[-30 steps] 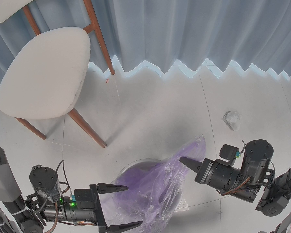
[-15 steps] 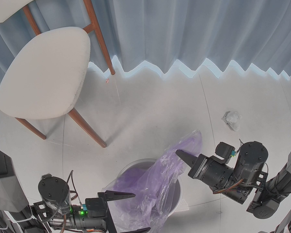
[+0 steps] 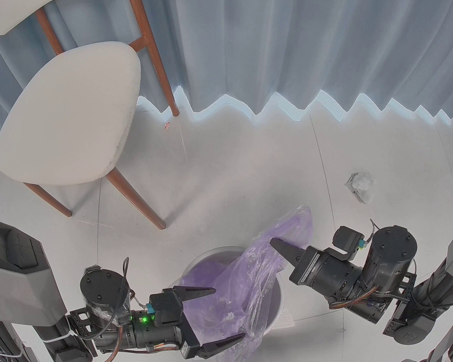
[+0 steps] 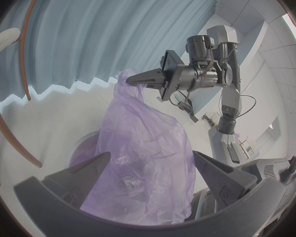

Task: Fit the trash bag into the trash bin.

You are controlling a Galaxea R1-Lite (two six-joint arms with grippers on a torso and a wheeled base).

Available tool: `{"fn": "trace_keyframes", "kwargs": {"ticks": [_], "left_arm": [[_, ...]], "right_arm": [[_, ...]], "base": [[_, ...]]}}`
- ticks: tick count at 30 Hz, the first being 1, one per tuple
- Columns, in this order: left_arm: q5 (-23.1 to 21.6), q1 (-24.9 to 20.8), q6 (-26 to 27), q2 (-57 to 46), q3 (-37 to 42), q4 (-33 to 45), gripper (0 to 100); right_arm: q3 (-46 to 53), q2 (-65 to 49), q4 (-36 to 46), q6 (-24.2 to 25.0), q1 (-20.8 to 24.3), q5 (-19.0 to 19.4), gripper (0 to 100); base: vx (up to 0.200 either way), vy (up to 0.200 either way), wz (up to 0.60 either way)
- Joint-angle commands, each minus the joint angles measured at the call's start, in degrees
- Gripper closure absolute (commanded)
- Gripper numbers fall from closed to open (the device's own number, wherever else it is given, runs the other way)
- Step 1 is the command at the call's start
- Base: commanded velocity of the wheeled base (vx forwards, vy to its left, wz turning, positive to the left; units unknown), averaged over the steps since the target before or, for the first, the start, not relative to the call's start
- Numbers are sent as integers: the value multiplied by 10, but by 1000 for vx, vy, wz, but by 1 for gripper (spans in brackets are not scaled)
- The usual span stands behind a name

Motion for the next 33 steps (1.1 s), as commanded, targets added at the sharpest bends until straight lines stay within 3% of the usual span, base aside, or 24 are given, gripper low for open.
{"fn": "trace_keyframes", "kwargs": {"ticks": [1,9,10,18,25,29,33], "left_arm": [[1,1,-4,12,-14,0,0],[1,13,-6,27,0,-1,0],[1,13,-7,25,2,-1,100],[-1,41,-14,-7,18,-1,100],[-7,63,-57,-63,18,-1,100],[-21,49,-144,-94,14,0,100],[-28,38,-194,-91,7,0,100]], "right_arm": [[1,-12,-1,-1,1,0,100],[1,-42,2,1,0,2,100],[1,-42,2,0,0,2,100],[2,-60,5,0,-4,6,100],[7,-70,4,-4,-15,11,100],[40,-116,11,-5,-28,77,100],[53,-142,53,-24,-51,113,100]], "base": [[0,0,0],[0,0,0],[0,0,0],[0,0,0],[0,0,0],[0,0,0],[0,0,0]]}}
